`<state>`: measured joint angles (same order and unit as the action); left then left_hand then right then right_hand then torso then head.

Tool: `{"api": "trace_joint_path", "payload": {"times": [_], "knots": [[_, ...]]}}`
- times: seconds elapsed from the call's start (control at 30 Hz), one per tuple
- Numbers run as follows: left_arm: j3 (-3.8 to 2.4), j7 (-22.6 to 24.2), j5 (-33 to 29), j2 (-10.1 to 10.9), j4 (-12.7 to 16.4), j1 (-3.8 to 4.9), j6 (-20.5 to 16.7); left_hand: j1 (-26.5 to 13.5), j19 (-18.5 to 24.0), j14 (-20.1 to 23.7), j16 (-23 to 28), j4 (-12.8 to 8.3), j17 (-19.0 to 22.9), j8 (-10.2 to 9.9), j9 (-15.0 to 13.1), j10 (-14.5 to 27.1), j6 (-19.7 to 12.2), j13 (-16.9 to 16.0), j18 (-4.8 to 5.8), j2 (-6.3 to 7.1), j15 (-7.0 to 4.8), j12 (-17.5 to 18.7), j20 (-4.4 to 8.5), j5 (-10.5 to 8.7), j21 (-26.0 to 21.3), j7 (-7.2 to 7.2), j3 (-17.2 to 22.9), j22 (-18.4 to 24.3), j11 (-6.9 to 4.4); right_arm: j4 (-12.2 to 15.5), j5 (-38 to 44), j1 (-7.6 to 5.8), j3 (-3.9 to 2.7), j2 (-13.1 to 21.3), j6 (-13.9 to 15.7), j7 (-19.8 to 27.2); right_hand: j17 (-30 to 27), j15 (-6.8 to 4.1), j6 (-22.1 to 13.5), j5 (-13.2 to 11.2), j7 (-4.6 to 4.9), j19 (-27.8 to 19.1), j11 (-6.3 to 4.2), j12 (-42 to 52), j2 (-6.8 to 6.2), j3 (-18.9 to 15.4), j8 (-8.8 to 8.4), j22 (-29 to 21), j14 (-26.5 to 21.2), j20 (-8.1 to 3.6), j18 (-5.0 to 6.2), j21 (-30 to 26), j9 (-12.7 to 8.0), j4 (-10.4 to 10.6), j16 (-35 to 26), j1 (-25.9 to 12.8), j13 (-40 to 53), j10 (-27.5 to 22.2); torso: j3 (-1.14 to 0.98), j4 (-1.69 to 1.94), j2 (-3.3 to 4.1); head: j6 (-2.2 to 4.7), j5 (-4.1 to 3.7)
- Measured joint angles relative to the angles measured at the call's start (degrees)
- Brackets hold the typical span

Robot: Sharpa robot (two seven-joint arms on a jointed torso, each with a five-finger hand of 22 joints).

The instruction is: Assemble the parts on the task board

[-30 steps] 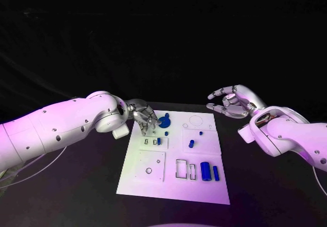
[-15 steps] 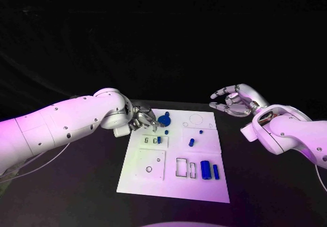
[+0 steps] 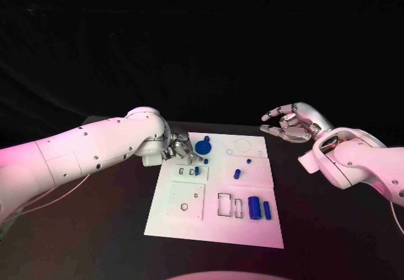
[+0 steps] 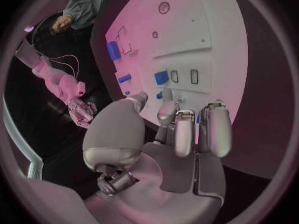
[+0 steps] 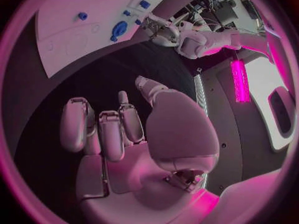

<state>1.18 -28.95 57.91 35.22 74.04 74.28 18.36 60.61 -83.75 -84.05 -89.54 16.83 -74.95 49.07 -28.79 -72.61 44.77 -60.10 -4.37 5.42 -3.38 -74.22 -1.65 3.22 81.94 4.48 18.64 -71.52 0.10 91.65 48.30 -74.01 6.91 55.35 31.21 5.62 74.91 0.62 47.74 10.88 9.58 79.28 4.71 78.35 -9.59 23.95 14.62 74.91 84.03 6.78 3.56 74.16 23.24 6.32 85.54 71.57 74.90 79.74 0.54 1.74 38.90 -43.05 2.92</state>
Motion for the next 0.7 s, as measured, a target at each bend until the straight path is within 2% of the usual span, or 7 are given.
{"api": "trace_joint_path", "payload": {"times": [0.23, 0.7], "knots": [[0.47, -0.76, 1.42, -1.43, -0.98, -0.02, 1.51, 0.0, 0.0, 0.0, 0.0, 0.01, 0.0, 0.0, -0.08, 0.0, 0.0, 0.34, 0.0, 0.0, 0.0, 0.0, 0.0, 0.0, 0.0, 0.0, -0.2, -0.15, 0.0, -0.15, 0.0, 0.04, 0.01, -0.2, -0.07, -0.17, 0.0, 0.0, 0.0, 0.21, 0.0, 0.0, 0.0, 0.0, 0.0, 0.0, 0.0, 0.0, 0.0, 0.0, 0.0, 0.0, 0.05, 0.0, 0.0, 0.0, 0.0, 0.0, 0.0, 0.0, 0.03, -0.22, -0.02], [0.8, -1.33, 2.02, -2.7, -1.68, -0.08, 2.74, 0.0, 0.0, 0.0, 0.0, -0.01, 0.01, 0.0, -0.28, 0.16, -0.21, 1.1, -0.01, 0.0, 0.01, 0.0, 0.0, 0.0, 0.22, -0.2, -0.31, -0.49, -0.15, -0.65, 0.01, 0.18, 0.04, -0.59, -0.2, -0.31, 0.0, 0.0, 0.0, 0.33, 0.0, 0.0, 0.0, 0.0, 0.0, 0.0, 0.0, -0.01, 0.0, 0.0, -0.01, -0.3, 0.05, 0.0, 0.0, 0.0, 0.0, 0.0, -0.04, -0.02, 0.03, -0.66, 0.05]]}}
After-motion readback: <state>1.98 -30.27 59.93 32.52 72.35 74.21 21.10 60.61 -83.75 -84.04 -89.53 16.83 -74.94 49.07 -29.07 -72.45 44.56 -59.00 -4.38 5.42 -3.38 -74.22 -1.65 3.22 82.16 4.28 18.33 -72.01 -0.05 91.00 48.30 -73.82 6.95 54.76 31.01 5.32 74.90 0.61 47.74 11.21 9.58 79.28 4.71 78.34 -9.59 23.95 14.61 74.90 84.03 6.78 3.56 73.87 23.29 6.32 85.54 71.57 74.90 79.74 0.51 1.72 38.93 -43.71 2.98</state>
